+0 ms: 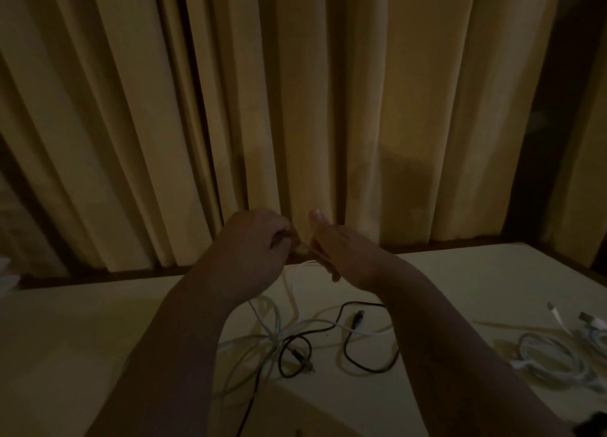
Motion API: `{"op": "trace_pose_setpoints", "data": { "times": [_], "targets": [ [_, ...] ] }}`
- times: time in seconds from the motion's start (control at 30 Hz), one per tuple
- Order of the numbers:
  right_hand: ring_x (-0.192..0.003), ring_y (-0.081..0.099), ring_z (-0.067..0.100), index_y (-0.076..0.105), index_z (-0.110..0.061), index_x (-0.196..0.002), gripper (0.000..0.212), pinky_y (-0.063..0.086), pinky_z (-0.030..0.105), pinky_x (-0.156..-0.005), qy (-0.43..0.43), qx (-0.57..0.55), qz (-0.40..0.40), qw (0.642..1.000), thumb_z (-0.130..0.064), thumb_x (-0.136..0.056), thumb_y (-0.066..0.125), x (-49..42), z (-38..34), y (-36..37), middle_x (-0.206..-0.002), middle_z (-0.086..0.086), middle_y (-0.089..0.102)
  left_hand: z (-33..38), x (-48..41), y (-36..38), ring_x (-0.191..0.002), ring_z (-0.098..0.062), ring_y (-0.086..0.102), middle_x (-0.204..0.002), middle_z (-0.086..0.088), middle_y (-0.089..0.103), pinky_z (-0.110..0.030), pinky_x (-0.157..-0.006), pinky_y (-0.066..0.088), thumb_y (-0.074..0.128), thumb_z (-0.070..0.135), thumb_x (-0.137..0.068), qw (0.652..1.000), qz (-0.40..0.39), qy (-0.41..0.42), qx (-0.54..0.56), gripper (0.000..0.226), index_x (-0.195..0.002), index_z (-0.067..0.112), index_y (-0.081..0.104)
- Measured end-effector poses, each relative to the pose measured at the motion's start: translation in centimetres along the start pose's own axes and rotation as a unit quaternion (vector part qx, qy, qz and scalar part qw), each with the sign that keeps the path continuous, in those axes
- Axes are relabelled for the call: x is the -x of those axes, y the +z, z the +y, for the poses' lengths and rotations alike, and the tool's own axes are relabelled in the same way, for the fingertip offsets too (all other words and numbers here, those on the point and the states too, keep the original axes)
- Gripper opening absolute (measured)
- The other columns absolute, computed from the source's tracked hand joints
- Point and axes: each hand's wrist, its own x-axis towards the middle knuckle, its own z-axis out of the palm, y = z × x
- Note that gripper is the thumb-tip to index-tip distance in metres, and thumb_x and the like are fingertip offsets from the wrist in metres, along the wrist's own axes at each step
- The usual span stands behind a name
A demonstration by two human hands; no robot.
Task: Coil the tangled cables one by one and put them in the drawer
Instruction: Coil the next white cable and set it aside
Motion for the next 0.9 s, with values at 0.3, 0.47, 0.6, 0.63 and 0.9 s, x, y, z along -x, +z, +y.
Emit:
{"op": "trace_pose_setpoints", "data": {
  "times": [0.3,0.47,0.6,0.63,0.9],
  "targets": [
    [-0.047,0.02,0.012,0.042,-0.02,-0.058,0.075,0.015,0.024,-0.043,0.053,-0.251,-0.155,0.954,-0.084,-0.088,0.015,0.4,-0.7,-1.2,-0.053,-0.002,0.03,-1.1,0.0,1.9,-0.074,-0.011,0.063,-0.08,0.005,0.067,-0.033,-0.066,0.053,0.07,0.023,-0.093,0.98,0.076,-0.008,0.181,0.007,-0.088,0.025,0.075],
    [-0.043,0.012,0.009,0.033,-0.022,-0.056,0.069,0.006,0.023,-0.04,0.01,-0.497,-0.221,0.839,-0.086,-0.08,0.023,0.2,-1.3,-1.7,-0.05,-0.006,0.02,-0.4,-0.2,2.8,-0.061,-0.006,0.055,-0.066,0.012,0.061,-0.028,-0.058,0.044,0.056,0.023,-0.101,0.952,0.07,-0.011,0.297,0.026,-0.081,0.035,0.069],
    [-0.043,0.014,0.007,0.03,-0.026,-0.056,0.068,0.007,0.023,-0.04,-0.042,-0.646,-0.149,0.748,-0.085,-0.087,0.017,0.5,-1.4,-2.8,-0.051,-0.01,0.021,0.4,-0.2,3.5,-0.052,-0.011,0.044,-0.058,0.002,0.05,-0.027,-0.051,0.035,0.048,0.026,-0.105,0.945,0.011,-0.059,0.321,0.032,-0.08,0.032,0.067],
    [-0.044,0.015,0.006,0.032,-0.025,-0.058,0.068,0.01,0.022,-0.038,-0.055,-0.673,-0.127,0.726,-0.085,-0.087,0.018,0.6,-1.4,-3.2,-0.051,-0.01,0.023,0.6,-0.2,3.6,-0.05,-0.011,0.041,-0.056,0.003,0.048,-0.026,-0.05,0.033,0.047,0.026,-0.106,0.946,-0.005,-0.073,0.315,0.033,-0.081,0.03,0.067],
    [-0.064,0.043,0.016,0.049,-0.013,-0.082,0.073,0.038,0.031,-0.069,-0.097,-0.702,0.095,0.699,-0.079,-0.091,0.021,0.0,-0.3,-4.4,-0.072,0.001,0.044,2.2,0.4,3.7,-0.044,-0.002,0.043,-0.056,0.018,0.057,-0.018,-0.043,0.032,0.046,0.026,-0.104,0.977,-0.109,-0.05,0.175,0.027,-0.087,0.029,0.068]
  ]
}}
